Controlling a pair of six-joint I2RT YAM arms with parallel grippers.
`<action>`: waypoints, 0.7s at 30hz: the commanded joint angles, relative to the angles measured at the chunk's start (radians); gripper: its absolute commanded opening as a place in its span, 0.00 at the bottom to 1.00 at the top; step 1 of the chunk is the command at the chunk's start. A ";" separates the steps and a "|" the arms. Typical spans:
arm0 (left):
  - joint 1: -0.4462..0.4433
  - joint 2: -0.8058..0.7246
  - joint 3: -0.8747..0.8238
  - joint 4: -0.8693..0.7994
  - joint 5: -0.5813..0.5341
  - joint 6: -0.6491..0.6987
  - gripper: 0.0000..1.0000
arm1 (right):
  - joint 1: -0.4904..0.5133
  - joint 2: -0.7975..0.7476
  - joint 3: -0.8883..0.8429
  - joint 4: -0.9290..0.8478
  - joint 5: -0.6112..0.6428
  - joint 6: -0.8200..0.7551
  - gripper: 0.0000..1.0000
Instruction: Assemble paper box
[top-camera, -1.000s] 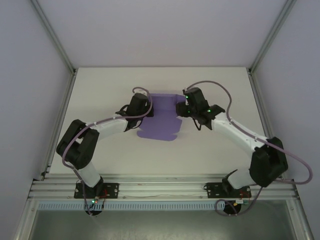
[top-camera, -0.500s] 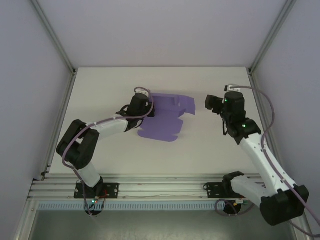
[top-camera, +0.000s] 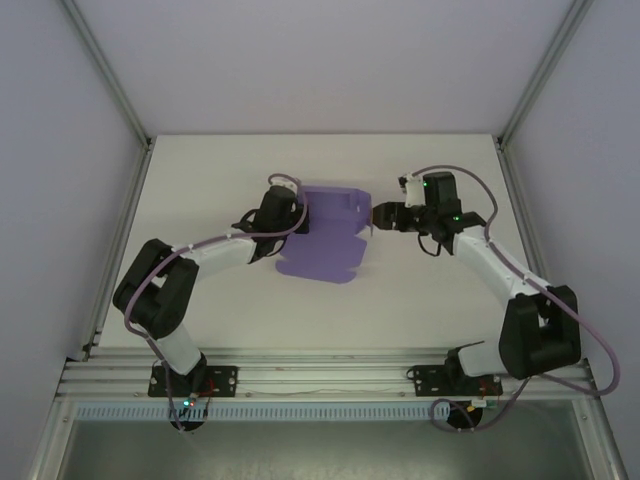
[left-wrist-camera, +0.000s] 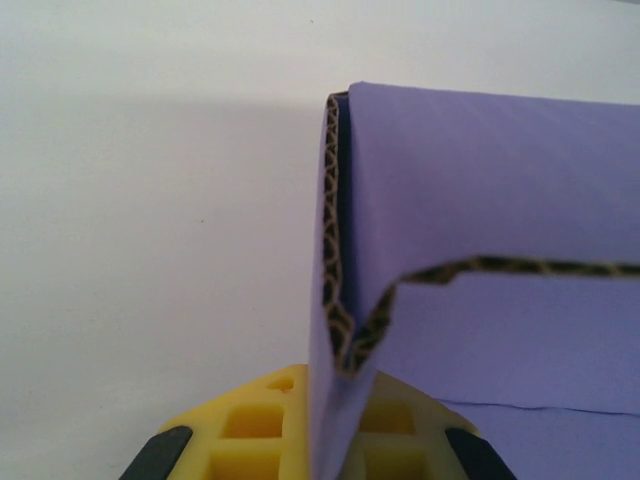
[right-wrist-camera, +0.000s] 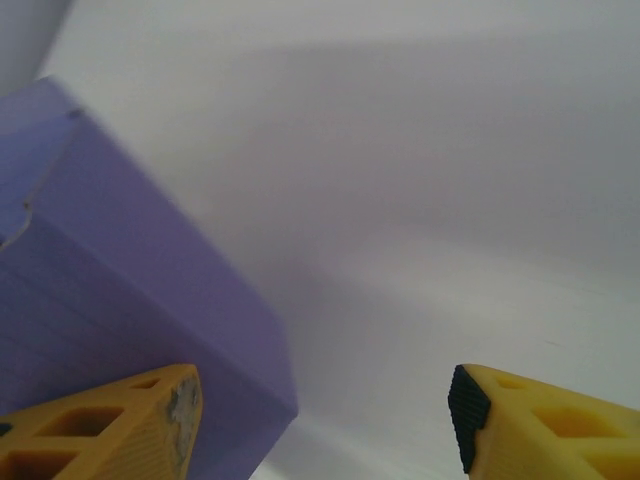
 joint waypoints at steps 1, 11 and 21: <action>-0.005 0.014 0.046 0.028 0.025 0.002 0.00 | 0.033 0.022 -0.008 0.103 -0.175 -0.030 0.65; -0.007 0.013 0.045 0.022 0.027 0.014 0.00 | 0.090 0.150 0.058 0.208 -0.098 0.010 0.53; -0.011 0.036 0.065 -0.030 -0.052 -0.005 0.00 | 0.131 0.145 0.012 0.259 -0.125 -0.038 0.62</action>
